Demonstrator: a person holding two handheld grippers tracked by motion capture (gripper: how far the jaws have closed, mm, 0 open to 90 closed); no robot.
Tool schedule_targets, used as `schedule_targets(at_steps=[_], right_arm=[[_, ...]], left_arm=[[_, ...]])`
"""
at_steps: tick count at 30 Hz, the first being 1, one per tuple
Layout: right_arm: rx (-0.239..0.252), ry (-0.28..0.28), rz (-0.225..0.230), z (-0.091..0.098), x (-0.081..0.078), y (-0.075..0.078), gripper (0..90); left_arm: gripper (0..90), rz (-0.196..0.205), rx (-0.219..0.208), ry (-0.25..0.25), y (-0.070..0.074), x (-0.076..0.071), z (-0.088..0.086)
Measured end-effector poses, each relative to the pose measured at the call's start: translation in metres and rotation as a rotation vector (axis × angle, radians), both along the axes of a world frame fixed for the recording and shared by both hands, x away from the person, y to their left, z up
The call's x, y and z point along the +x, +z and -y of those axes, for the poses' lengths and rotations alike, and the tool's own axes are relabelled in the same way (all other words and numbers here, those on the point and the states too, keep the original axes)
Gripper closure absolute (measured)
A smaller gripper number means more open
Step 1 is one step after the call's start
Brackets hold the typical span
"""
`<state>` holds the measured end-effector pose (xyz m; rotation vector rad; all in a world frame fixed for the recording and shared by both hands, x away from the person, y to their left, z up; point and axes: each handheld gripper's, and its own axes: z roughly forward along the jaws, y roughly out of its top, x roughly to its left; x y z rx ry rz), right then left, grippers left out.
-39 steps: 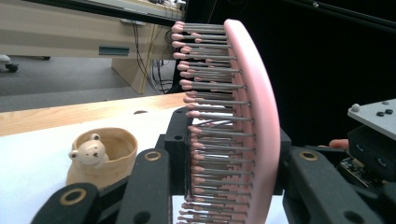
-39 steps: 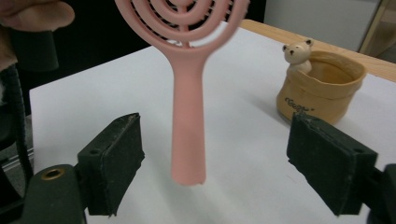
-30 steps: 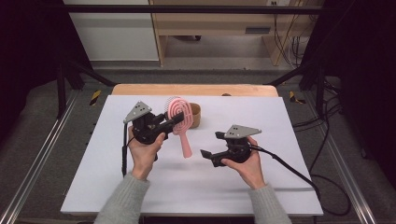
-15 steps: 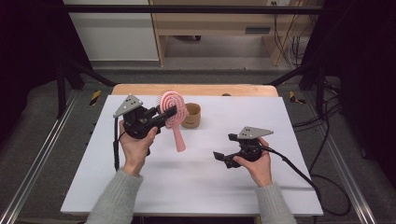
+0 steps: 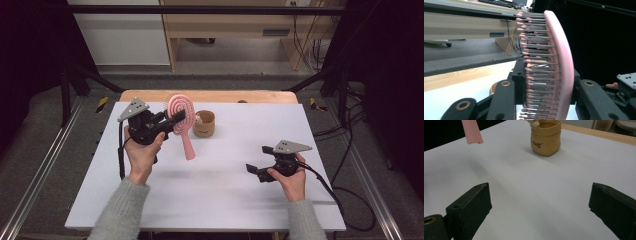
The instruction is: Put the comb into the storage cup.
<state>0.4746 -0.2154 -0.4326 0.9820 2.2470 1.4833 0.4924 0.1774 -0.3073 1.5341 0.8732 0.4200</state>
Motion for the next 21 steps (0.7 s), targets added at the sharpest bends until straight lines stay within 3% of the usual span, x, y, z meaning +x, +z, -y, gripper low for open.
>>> schedule_targets(at_steps=[9, 21], right_arm=[[0.014, -0.054, 0.007, 0.029, -0.008, -0.009, 4.8], [0.015, -0.051, 0.007, 0.041, -0.013, -0.016, 4.7]], left_arm=[[63.4, 0.003, 0.005, 0.002, 0.005, 0.004, -0.001], [63.4, 0.0, 0.015, 0.005, 0.01, 0.012, 0.003]])
